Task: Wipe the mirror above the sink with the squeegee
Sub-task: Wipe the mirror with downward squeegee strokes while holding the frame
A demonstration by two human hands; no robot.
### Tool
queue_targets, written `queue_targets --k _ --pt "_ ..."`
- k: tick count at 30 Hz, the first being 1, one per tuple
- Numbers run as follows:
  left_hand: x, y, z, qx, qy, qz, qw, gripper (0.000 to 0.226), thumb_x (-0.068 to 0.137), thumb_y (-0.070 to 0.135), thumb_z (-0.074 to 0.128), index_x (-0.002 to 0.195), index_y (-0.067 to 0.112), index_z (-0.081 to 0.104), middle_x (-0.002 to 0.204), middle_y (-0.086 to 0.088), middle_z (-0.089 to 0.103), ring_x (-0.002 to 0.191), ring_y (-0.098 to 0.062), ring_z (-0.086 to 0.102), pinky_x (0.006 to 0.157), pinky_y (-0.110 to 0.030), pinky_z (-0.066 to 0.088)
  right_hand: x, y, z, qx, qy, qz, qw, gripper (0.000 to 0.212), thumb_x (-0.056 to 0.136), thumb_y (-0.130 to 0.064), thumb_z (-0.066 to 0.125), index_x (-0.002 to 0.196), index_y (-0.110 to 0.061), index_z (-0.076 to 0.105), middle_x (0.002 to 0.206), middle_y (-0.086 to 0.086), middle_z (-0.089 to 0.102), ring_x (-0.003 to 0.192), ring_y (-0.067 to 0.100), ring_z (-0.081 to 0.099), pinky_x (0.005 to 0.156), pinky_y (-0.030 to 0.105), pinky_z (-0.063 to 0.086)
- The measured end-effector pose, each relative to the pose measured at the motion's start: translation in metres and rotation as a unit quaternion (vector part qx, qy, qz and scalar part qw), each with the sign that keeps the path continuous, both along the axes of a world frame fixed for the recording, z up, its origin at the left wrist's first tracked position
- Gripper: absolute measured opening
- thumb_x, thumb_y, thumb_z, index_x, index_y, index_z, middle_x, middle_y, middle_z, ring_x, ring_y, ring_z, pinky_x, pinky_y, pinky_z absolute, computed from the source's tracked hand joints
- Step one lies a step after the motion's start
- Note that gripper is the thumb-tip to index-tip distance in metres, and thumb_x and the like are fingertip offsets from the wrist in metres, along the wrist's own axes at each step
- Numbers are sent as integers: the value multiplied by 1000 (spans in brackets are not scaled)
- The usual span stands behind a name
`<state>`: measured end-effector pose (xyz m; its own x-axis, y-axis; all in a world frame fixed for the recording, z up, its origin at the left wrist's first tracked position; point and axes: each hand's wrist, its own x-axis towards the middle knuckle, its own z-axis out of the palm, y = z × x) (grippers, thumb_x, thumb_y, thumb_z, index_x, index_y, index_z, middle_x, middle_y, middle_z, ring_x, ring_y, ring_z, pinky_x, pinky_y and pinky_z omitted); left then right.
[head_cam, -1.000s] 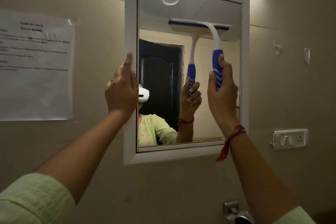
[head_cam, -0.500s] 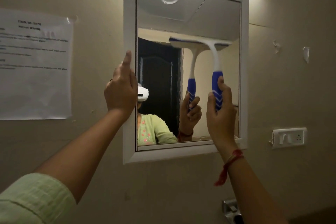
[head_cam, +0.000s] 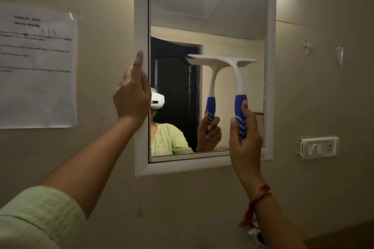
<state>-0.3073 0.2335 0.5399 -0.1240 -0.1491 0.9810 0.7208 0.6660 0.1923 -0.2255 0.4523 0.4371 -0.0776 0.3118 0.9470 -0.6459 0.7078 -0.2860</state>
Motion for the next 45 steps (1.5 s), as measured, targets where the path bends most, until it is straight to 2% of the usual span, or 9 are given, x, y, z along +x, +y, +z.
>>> queue_targets --k 3,8,15,19,23,30,35,41,45 --pt "1 1 0 2 -1 2 1000 44 100 21 33 144 21 27 115 -15 60 64 -14 45 56 -26 34 1 -1 -5 0 1 10 1000 52 88 -45 42 137 -29 33 110 -39 45 92 -9 56 73 8 50" --pt "2 1 0 6 -3 6 1000 44 100 21 34 143 22 29 117 -14 60 65 -12 44 57 -25 33 2 -2 31 -20 15 -26 999 48 90 -42 43 135 -26 34 113 -16 46 92 -19 50 69 -3 43" --pt "2 1 -1 5 4 -1 1000 42 101 22 33 143 20 30 107 -16 62 58 -12 44 53 -22 31 7 -9 -51 -21 -33 30 999 51 89 -42 43 138 -36 29 115 -23 47 89 4 59 69 16 54" --pt "1 1 0 6 3 5 1000 43 100 21 34 143 20 30 110 -16 62 58 -12 43 53 -21 29 9 -11 -24 -25 -30 26 999 51 89 -43 42 138 -30 31 108 -34 46 86 0 58 66 12 52" --pt "2 0 0 5 2 -1 1000 42 100 21 32 143 20 30 101 -15 62 55 -10 41 51 -15 25 10 -11 -14 -34 -31 24 999 51 88 -43 41 137 -34 30 112 -22 45 89 -1 57 69 15 54" --pt "0 0 -1 9 3 2 1000 42 100 22 32 143 20 30 99 -16 63 55 -8 38 49 -11 20 18 -22 -81 -52 -87 34 994 53 84 -47 41 135 -45 25 116 5 56 79 9 62 65 18 56" --pt "-2 0 -1 9 2 5 1000 42 101 22 32 143 21 29 109 -14 62 55 -11 41 50 -13 23 21 -17 -42 -33 -67 28 997 53 86 -46 41 137 -38 29 122 -13 47 93 8 60 68 24 58" --pt "-3 0 -1 12 5 5 1000 42 101 23 32 143 22 30 114 -13 61 55 -9 41 49 -12 22 28 -25 -95 -43 -113 6 993 52 85 -45 39 134 -45 24 112 10 56 75 11 62 57 25 56" --pt "-6 1 -1 15 8 3 1000 42 101 24 32 142 22 31 117 -12 61 52 -4 37 49 -8 21 32 -27 -98 -55 -111 21 992 51 85 -44 41 134 -40 28 103 -5 57 72 9 62 53 21 55"
